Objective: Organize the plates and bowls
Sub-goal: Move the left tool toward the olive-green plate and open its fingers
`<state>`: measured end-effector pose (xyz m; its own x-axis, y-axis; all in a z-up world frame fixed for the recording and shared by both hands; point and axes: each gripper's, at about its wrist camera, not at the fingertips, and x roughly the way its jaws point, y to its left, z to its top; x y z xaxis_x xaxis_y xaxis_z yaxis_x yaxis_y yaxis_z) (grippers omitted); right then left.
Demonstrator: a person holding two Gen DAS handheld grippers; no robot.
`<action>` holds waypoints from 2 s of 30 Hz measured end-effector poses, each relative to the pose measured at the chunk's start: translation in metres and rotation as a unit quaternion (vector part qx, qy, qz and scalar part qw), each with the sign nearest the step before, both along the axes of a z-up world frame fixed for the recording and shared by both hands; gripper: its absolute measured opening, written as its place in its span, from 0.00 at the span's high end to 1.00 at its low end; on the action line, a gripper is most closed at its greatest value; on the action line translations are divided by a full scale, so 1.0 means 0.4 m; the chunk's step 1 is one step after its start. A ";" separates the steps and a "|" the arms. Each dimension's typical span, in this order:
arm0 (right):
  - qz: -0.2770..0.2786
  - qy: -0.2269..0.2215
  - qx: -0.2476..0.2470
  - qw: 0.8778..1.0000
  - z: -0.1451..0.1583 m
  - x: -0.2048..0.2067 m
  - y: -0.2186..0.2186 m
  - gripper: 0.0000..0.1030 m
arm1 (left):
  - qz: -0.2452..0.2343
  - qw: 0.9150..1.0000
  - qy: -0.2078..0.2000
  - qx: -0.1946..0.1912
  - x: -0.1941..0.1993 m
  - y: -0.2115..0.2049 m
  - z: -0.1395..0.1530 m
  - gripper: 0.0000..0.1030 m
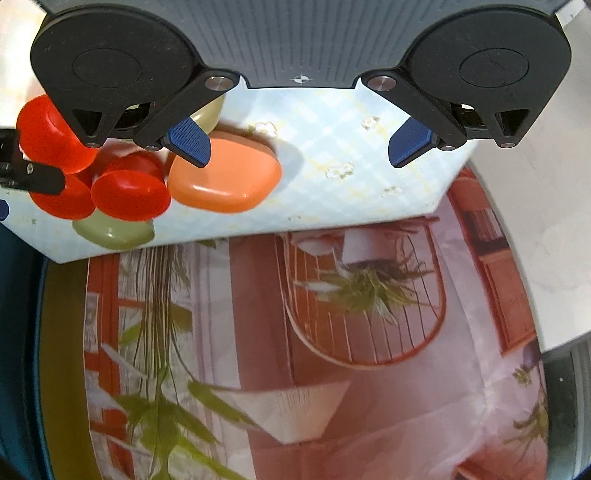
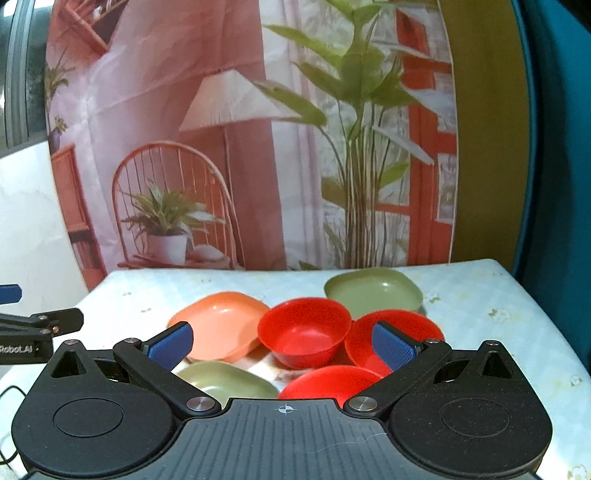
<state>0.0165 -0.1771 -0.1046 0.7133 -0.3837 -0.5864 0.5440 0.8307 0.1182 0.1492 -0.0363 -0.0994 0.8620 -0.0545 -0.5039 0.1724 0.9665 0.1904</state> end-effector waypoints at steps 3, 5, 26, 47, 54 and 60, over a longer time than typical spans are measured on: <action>0.003 0.020 -0.007 1.000 -0.032 0.011 0.006 0.00 | -0.006 1.000 0.012 0.000 0.014 -0.007 -0.027 0.00; 0.002 0.030 -0.001 1.000 -0.051 0.014 0.007 0.00 | -0.011 1.000 0.021 0.002 0.025 -0.015 -0.045 0.00; -0.009 0.079 0.076 0.994 -0.160 0.012 -0.024 0.01 | -0.027 0.994 0.104 -0.036 0.083 -0.003 -0.141 0.01; -0.018 0.082 0.096 0.992 -0.178 0.007 -0.040 0.02 | -0.037 0.990 0.120 -0.061 0.088 -0.003 -0.146 0.07; -0.001 0.091 0.090 0.992 -0.178 0.004 -0.025 0.06 | -0.040 0.989 0.127 -0.057 0.080 0.004 -0.150 0.08; 0.009 0.100 0.100 0.990 -0.191 0.009 -0.014 0.16 | -0.058 0.984 0.154 -0.075 0.087 0.007 -0.170 0.18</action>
